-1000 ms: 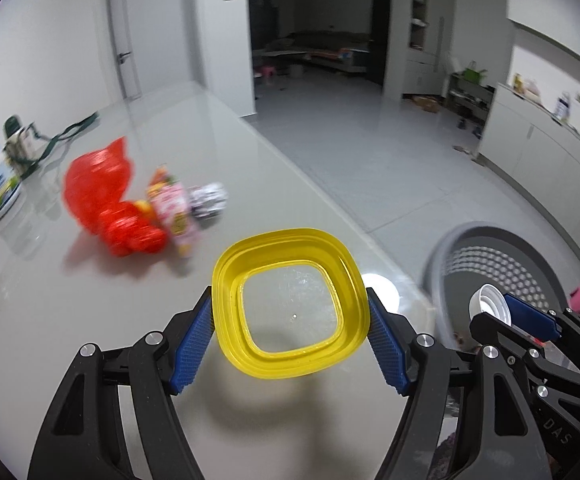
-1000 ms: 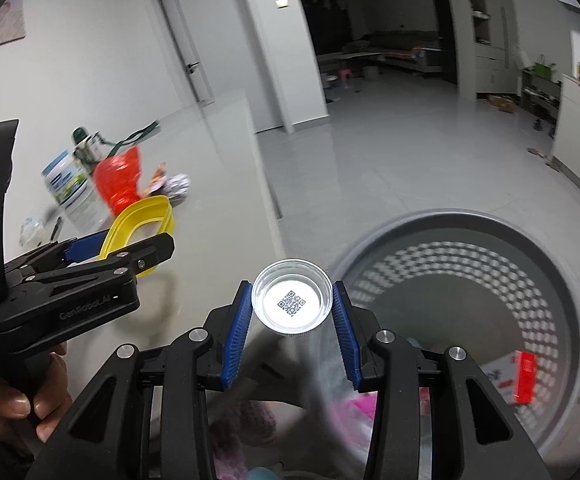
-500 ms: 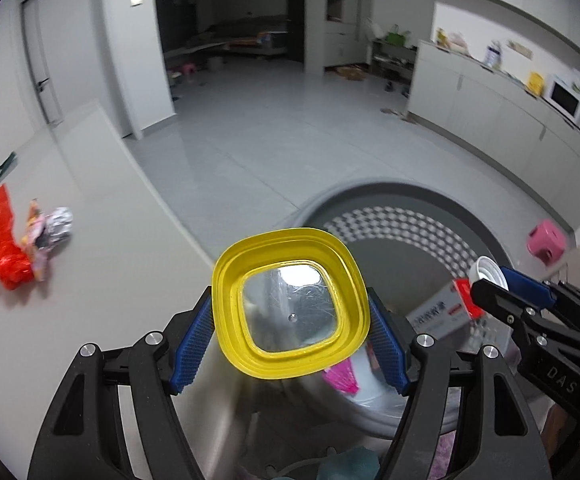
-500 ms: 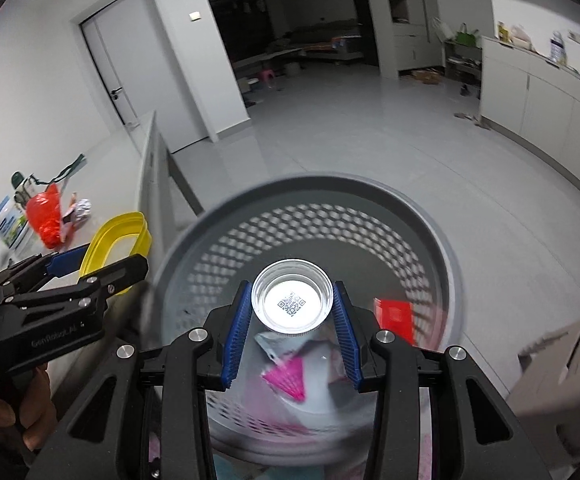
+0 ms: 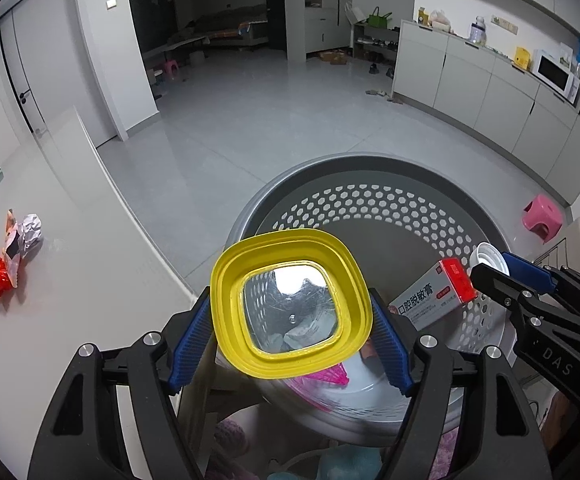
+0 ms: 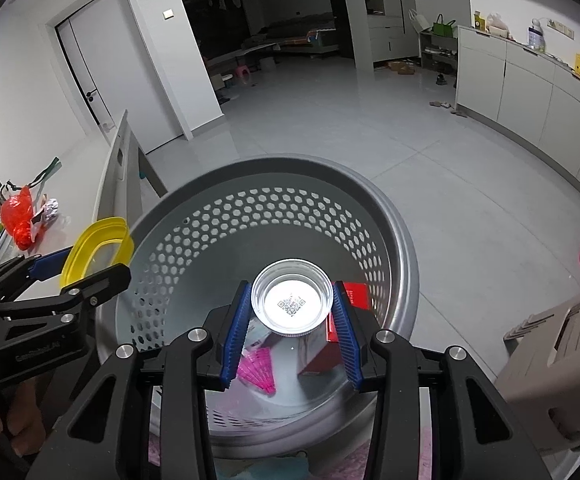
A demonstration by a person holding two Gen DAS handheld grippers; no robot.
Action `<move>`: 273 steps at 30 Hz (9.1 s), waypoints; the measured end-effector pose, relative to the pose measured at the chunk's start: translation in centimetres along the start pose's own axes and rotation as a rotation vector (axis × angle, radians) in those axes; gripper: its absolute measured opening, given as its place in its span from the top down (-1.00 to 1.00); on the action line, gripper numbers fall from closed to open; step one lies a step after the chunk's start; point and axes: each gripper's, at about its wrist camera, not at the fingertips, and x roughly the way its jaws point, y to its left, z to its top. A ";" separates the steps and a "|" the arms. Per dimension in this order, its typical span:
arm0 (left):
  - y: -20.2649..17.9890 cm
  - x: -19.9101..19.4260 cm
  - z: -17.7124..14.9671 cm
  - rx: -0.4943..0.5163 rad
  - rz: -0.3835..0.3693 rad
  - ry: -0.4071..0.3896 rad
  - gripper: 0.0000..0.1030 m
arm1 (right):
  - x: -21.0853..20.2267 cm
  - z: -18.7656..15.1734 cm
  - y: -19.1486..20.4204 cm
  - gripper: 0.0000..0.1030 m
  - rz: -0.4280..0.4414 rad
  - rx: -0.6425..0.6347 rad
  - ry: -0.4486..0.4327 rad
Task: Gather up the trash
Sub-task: 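Open both tools to drop both lids into the basket, then withdraw both open tools from the basket back over the table, then move the right tool to the pink snack wrapper and close on it, then lift the wrapper with the right tool while the left tool closes on the red bag, then carry the red bag and pink wrapper over the grey basket with both tools, then open both tools to drop the bag and wrapper into the basket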
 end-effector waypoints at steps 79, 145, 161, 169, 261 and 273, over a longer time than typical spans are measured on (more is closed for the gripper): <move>25.4 -9.8 -6.0 -0.491 0.425 -0.131 -0.73 | 3.8 5.1 24.4 -0.29 0.363 -0.330 0.007; 31.6 -8.8 -7.1 -0.597 0.433 -0.123 -0.76 | 5.7 5.7 32.5 0.53 0.525 -0.402 0.091; 31.0 -4.6 -2.9 -0.587 0.417 -0.106 -0.76 | 3.6 6.4 27.2 0.53 0.485 -0.334 0.031; 31.2 -2.3 -2.2 -0.571 0.433 -0.064 -0.44 | 3.5 6.1 26.6 0.53 0.471 -0.320 0.032; -1.4 -0.1 -0.5 0.053 -0.110 -0.057 -0.09 | -1.9 -1.7 0.9 0.10 0.017 0.135 -0.046; -0.7 -0.6 -0.5 0.029 -0.089 -0.073 -0.40 | -2.3 -2.0 0.7 -0.33 -0.006 0.138 -0.061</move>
